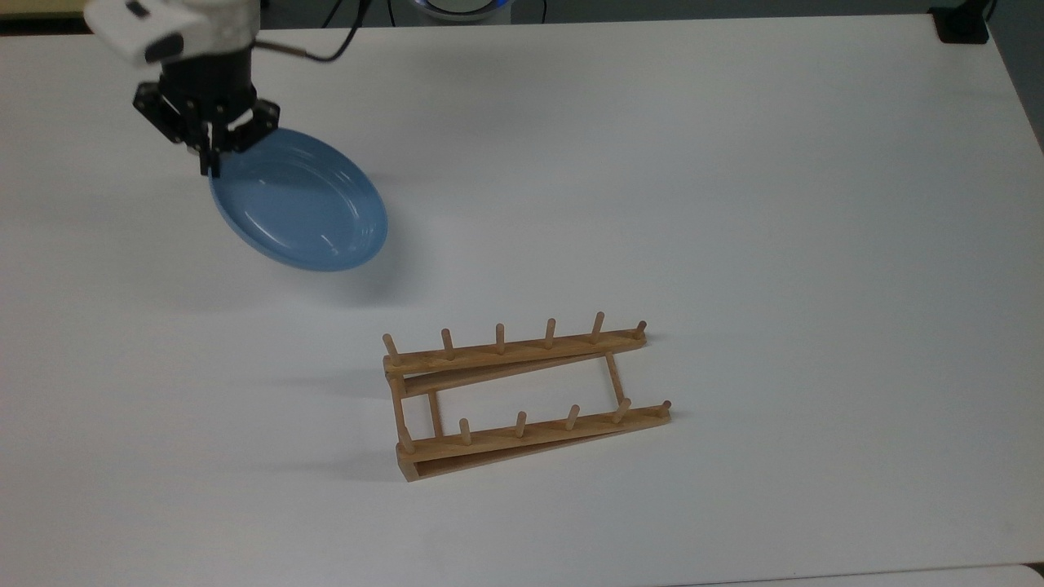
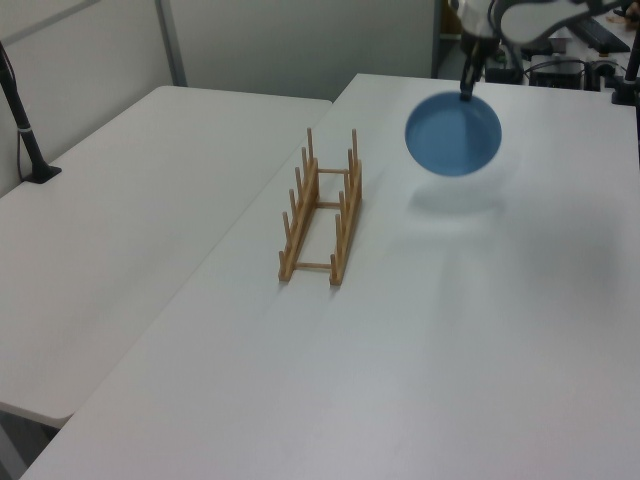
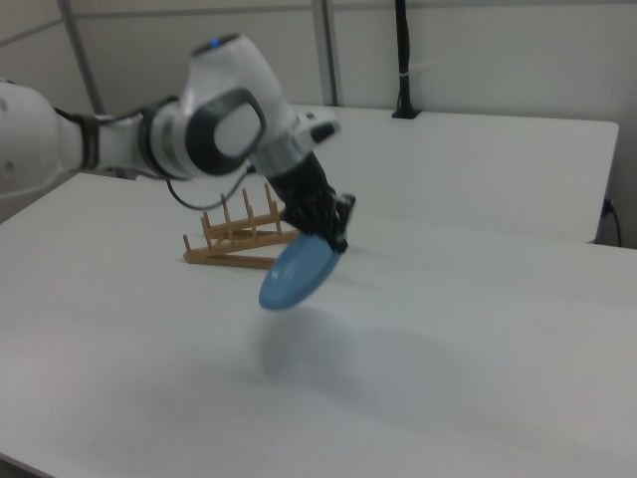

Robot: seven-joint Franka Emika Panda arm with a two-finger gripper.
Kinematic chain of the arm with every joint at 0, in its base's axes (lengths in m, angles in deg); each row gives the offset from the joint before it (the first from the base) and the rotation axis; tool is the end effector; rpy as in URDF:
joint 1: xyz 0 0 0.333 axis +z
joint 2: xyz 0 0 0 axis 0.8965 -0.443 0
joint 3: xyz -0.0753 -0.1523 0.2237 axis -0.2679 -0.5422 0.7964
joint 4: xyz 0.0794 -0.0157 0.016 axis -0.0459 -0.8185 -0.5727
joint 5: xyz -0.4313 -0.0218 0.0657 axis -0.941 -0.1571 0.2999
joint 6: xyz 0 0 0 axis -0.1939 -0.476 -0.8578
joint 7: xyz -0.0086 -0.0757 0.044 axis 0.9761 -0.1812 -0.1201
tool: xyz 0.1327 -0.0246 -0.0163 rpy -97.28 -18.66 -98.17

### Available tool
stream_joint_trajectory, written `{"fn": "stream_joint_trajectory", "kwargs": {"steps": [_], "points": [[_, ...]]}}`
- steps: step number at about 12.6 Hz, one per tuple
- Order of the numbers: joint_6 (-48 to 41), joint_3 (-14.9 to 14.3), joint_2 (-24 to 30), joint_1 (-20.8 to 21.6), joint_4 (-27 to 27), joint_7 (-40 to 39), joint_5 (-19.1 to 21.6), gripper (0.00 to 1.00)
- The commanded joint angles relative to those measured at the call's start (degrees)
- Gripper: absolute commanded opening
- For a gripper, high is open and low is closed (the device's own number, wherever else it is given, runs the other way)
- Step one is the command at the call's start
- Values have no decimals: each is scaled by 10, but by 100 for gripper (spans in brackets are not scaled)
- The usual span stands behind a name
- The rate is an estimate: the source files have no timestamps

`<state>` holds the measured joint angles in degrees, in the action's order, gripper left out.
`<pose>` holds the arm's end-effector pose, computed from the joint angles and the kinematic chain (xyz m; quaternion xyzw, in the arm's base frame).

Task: Place plate in plate rack
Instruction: 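Lift the blue plate by its rim, tilting it upright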

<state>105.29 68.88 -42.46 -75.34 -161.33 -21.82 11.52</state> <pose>0.6360 -0.1733 0.4177 0.9828 0.0366 0.1069 0.1460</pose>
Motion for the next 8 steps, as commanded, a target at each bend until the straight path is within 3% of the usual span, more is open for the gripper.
{"fn": "stream_joint_trajectory", "kwargs": {"steps": [1, 5, 7, 8], "points": [[-21, 17, 31, 7, 43, 49, -2, 0], [-20, 52, 33, 12, 89, 234, -34, 0], [-18, 79, 38, 18, 89, 372, -128, 0], [-17, 100, 38, 20, 89, 465, -199, 0]]}}
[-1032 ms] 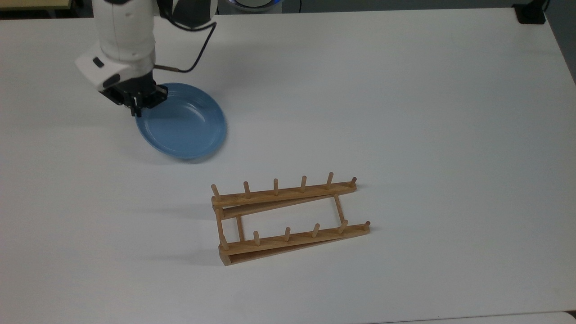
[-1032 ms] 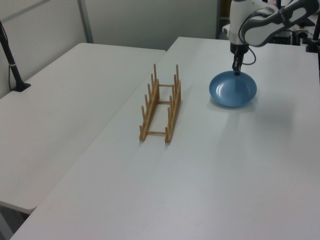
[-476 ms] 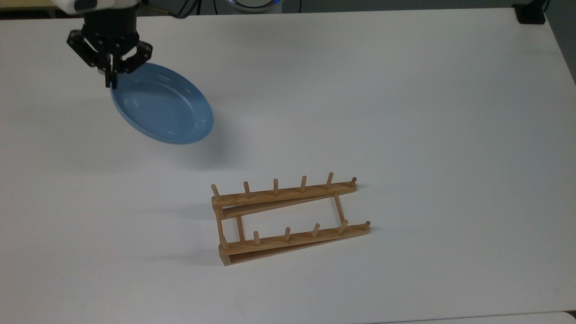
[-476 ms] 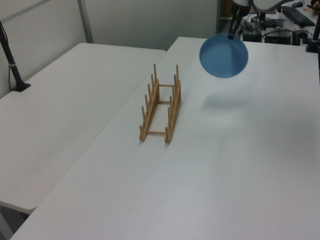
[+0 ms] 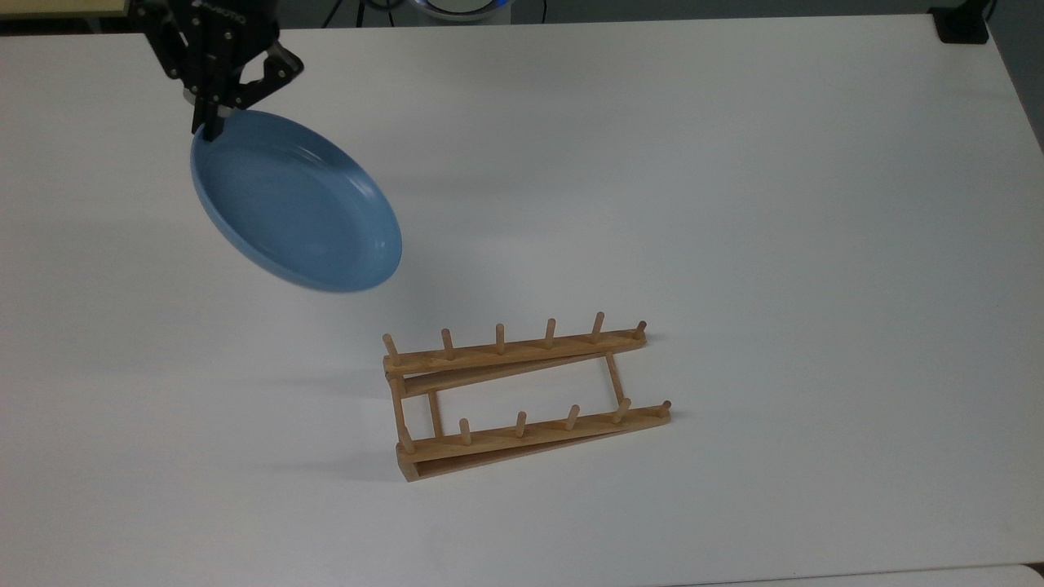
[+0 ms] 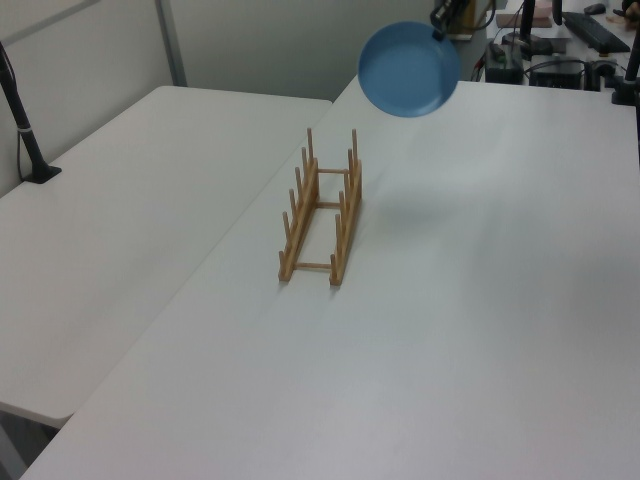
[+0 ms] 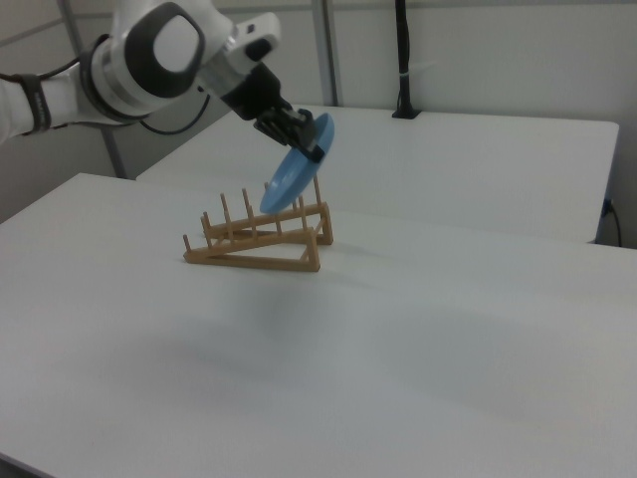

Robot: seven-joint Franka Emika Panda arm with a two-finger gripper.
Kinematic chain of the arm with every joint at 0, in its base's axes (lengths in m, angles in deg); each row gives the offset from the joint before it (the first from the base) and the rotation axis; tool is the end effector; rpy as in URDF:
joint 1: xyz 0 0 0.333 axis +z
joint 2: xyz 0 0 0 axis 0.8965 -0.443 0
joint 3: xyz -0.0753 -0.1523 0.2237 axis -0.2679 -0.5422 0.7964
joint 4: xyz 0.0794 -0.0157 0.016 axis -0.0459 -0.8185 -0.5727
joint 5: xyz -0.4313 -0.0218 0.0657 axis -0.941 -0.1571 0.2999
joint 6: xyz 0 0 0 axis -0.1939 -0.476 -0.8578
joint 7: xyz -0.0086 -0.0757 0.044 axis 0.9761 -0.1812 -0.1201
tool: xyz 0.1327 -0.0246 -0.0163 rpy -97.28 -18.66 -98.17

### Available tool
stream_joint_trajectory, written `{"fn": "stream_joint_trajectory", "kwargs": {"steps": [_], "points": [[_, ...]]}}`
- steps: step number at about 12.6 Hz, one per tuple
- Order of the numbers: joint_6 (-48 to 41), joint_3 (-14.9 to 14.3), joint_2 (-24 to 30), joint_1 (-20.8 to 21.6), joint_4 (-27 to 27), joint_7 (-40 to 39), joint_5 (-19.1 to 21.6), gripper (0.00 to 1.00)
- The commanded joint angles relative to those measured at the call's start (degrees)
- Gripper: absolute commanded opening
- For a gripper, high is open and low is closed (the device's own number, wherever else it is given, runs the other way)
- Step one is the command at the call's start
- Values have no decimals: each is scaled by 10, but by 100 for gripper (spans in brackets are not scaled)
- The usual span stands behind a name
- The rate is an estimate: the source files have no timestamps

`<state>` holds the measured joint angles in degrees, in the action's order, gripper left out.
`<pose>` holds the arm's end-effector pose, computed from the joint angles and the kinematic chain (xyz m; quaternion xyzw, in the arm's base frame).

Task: Place plate in plate rack
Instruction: 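Lift the blue plate by its rim, tilting it upright, then carry the upright plate over the wooden rack between the pegs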

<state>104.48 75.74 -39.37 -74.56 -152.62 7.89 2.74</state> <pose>0.6635 -0.0981 0.5407 0.9460 -0.1302 0.2462 0.1661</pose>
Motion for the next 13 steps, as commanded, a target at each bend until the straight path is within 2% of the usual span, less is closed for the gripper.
{"fn": "stream_joint_trajectory", "kwargs": {"steps": [1, 2, 6, 8, 11, 13], "points": [[-7, 45, 5, 15, 2, 244, -177, 0], [-7, 56, 4, 17, 1, 279, -212, 0], [-8, 96, -1, 20, 1, 387, -310, 0], [-11, 118, -8, 31, -1, 475, -396, 0], [-52, 120, -36, 67, -4, 597, -518, 0], [-83, 120, -57, 83, -5, 635, -559, 0]]}}
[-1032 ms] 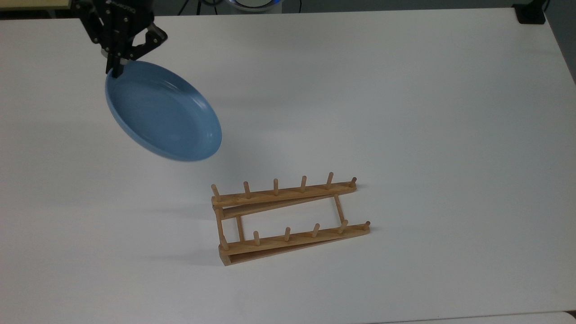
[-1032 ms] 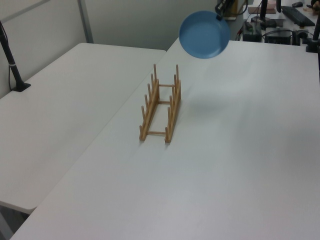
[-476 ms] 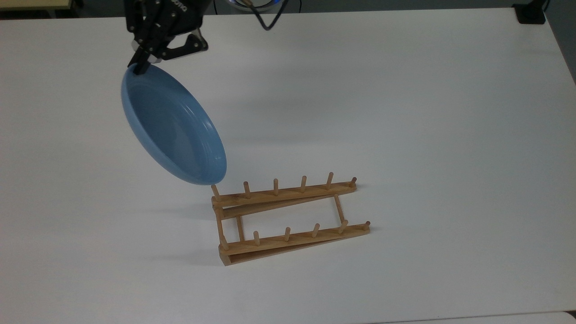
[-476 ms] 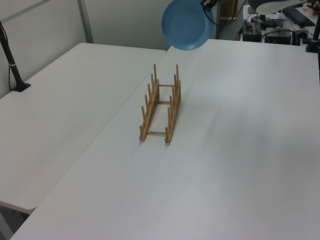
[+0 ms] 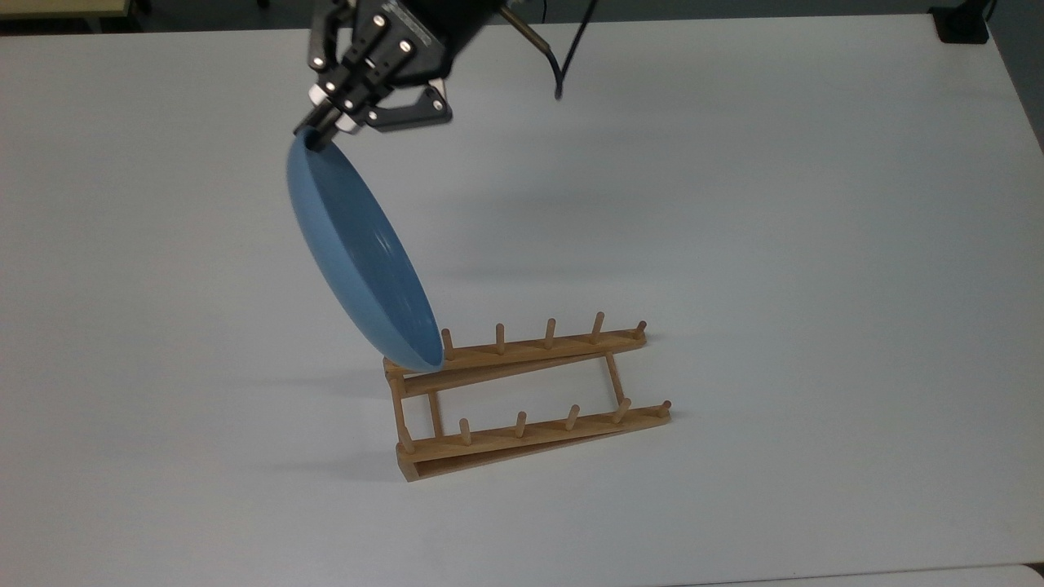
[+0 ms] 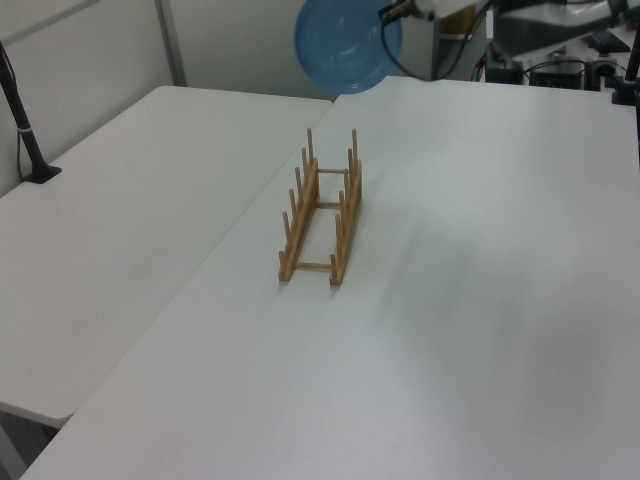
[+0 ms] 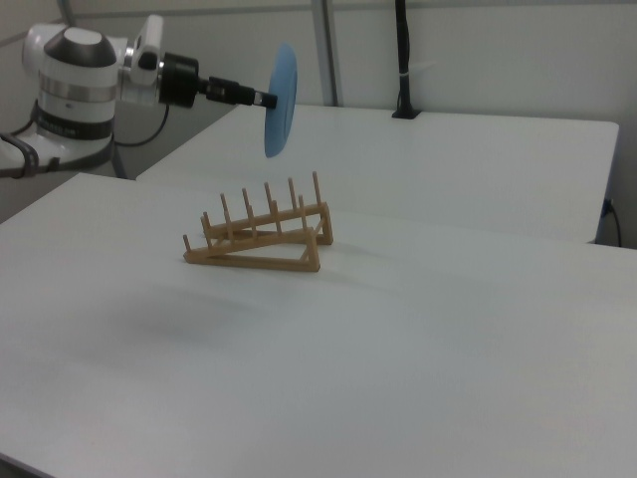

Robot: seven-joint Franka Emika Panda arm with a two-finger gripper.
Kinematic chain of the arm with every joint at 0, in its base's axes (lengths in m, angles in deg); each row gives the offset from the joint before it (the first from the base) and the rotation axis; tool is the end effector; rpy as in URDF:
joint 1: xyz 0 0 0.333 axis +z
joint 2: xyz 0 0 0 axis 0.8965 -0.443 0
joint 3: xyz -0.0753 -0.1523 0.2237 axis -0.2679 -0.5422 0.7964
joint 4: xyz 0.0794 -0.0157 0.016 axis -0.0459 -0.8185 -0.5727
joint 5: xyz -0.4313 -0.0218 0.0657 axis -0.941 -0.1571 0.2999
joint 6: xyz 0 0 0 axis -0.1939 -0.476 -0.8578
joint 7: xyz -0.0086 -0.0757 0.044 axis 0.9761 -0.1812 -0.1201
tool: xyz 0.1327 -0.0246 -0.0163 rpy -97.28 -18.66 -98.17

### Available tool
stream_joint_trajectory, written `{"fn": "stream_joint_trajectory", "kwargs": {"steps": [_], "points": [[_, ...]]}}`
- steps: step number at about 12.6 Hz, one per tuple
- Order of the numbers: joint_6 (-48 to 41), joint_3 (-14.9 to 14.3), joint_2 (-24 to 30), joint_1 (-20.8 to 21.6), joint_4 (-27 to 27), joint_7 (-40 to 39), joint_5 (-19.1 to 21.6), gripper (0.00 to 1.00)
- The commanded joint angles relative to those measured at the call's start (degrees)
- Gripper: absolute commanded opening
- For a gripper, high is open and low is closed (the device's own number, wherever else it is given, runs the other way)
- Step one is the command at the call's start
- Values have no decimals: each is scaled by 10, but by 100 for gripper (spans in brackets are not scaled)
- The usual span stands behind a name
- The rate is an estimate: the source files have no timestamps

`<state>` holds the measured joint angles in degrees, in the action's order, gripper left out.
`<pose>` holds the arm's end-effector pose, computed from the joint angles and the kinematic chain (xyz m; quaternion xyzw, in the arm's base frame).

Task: Place plate in plate rack
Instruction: 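Carry the upright plate over the wooden rack between the pegs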

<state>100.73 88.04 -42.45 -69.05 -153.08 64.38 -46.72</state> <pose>0.6830 0.0670 0.5338 0.7971 -0.2258 0.4749 0.2967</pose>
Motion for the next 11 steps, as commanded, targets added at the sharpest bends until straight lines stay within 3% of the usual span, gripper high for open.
{"fn": "stream_joint_trajectory", "kwargs": {"steps": [1, 5, 8, 11], "points": [[-53, -3, -35, 34, -5, 75, -71, 0], [-63, -2, -44, 43, -35, 76, -74, 0], [-95, -2, -86, 59, -42, 123, -133, 0], [-95, -2, -95, 58, -39, 138, -143, 0]]}}
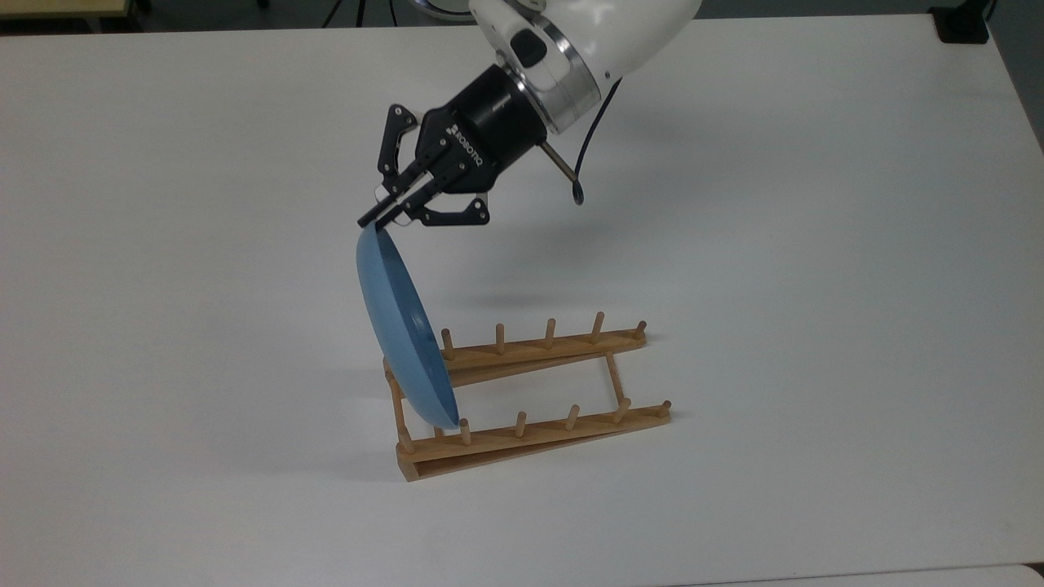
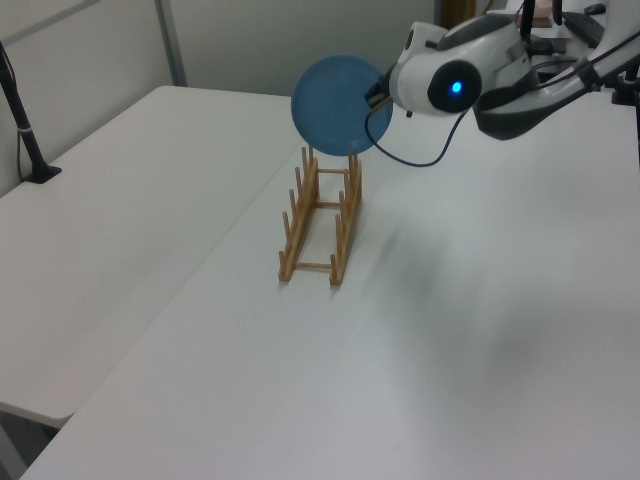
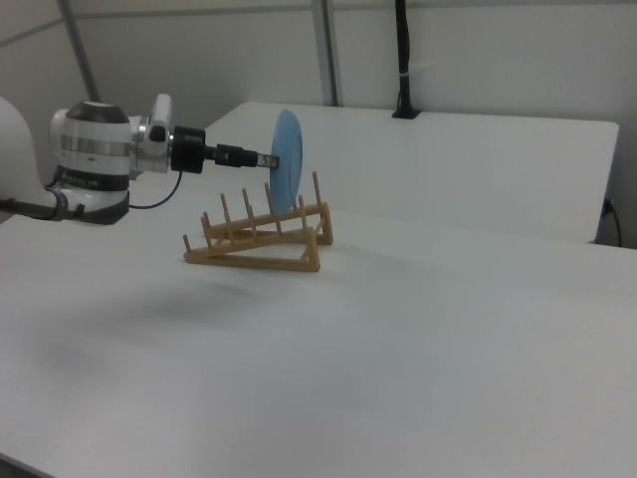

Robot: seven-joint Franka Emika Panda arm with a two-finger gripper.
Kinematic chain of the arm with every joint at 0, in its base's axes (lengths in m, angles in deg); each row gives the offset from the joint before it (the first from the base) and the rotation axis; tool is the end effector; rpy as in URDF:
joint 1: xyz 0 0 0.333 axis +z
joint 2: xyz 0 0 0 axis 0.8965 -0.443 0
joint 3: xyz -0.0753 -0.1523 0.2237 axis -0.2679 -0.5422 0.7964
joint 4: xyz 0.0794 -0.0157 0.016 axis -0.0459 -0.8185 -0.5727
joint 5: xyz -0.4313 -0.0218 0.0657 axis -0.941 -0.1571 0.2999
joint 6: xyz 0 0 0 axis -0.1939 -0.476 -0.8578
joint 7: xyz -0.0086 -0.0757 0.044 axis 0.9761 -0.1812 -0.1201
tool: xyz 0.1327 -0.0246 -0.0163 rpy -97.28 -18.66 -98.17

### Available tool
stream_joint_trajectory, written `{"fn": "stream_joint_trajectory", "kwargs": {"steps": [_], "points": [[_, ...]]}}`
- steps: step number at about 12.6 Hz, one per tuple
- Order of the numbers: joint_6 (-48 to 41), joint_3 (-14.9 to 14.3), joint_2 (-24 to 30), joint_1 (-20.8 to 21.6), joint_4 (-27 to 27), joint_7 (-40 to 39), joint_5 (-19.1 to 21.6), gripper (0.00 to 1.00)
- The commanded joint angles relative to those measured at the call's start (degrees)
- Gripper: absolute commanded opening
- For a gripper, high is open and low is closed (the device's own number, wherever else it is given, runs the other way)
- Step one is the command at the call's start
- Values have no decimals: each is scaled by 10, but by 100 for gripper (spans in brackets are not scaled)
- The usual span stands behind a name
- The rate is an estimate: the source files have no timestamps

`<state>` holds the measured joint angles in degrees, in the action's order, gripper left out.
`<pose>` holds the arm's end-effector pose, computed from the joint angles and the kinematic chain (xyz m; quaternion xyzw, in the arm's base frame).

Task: Place plate in plate rack
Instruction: 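Carry the upright plate over the wooden rack between the pegs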

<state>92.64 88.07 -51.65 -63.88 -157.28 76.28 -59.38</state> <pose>0.6871 0.1039 0.3980 0.7814 -0.1985 0.4665 0.3638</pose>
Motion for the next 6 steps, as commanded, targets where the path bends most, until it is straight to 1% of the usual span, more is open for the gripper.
{"fn": "stream_joint_trajectory", "kwargs": {"steps": [1, 6], "points": [[-14, -2, -5, 6, 5, 20, -15, 0], [-15, -2, -26, 6, 20, 40, -15, 0]]}}
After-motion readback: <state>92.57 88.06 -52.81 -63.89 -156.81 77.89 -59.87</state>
